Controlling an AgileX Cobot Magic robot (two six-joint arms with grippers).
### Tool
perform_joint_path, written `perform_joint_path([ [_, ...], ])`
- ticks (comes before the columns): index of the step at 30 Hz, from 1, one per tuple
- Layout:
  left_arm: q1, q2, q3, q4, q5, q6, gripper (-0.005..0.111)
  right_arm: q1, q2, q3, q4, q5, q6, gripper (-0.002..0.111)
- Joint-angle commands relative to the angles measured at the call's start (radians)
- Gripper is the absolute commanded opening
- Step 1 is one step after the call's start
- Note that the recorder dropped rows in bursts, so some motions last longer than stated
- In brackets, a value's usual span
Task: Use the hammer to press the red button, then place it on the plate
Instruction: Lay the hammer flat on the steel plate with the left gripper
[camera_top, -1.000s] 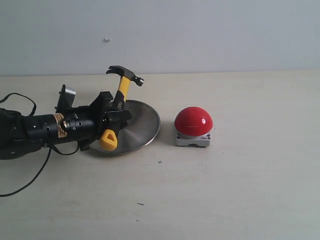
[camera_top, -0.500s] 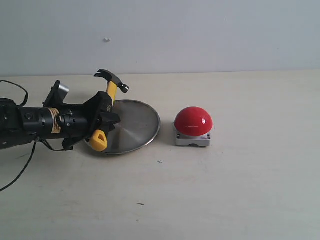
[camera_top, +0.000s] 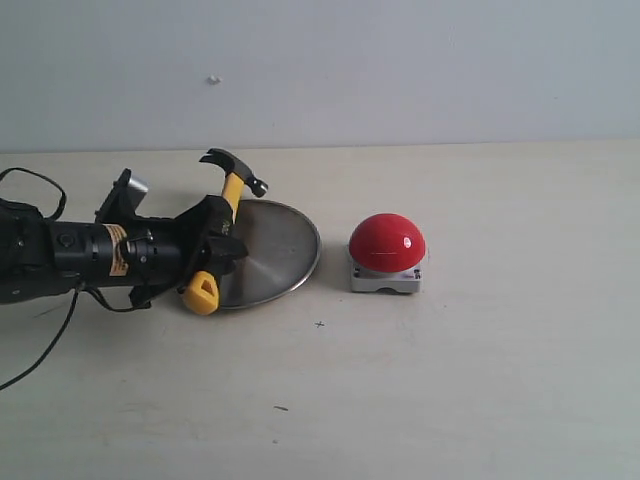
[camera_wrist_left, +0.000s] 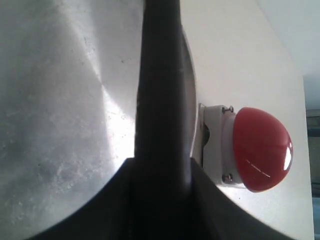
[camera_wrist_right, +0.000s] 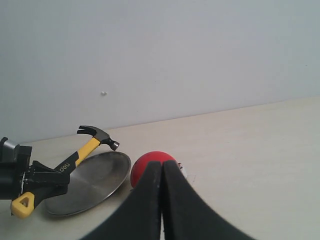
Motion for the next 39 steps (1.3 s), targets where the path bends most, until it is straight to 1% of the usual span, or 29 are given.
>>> perform_joint_path([
  [1,-0.010,0.009,-0.015,-0.008,-0.041,0.021,0.000,0.000,-0.005,0.005,-0.009,0.002,-0.009,0.000],
  [10,-0.010,0.009,-0.015,0.000,-0.033,0.021,0.001,0.000,-0.005,0.005,-0.009,0.002,-0.009,0.000],
  [12,-0.010,0.009,-0.015,0.002,-0.033,0.021,0.007,0.000,-0.005,0.005,-0.009,0.002,-0.009,0.000],
  [14,-0.010,0.009,-0.015,0.007,-0.033,0.021,0.015,0.000,-0.005,0.005,-0.009,0.002,-0.009,0.000],
  [15,-0.010,0.009,-0.015,0.010,-0.033,0.021,0.025,0.000,-0.005,0.005,-0.009,0.002,-0.009,0.000],
  [16,-0.010,0.009,-0.015,0.012,-0.033,0.021,0.029,0.000,-0.005,0.005,-0.009,0.002,-0.009,0.000],
  [19,-0.010,0.009,-0.015,0.020,-0.033,0.021,0.037,0.000,-0.005,0.005,-0.009,-0.013,-0.009,0.000],
  [22,-0.010,0.009,-0.015,0.042,-0.033,0.008,0.037,0.000,-0.005,0.005,-0.001,-0.016,-0.009,0.000],
  [28,-0.006,0.009,-0.015,0.134,-0.031,-0.061,0.037,0.000,-0.005,0.005,0.002,-0.016,-0.009,0.000],
  [33,-0.006,-0.004,-0.015,0.182,0.023,-0.074,0.037,0.000,-0.005,0.005,0.002,-0.016,-0.009,0.000],
  [39,-0.006,-0.004,-0.015,0.226,0.025,-0.084,0.037,0.000,-0.005,0.005,0.000,-0.016,-0.009,0.000],
])
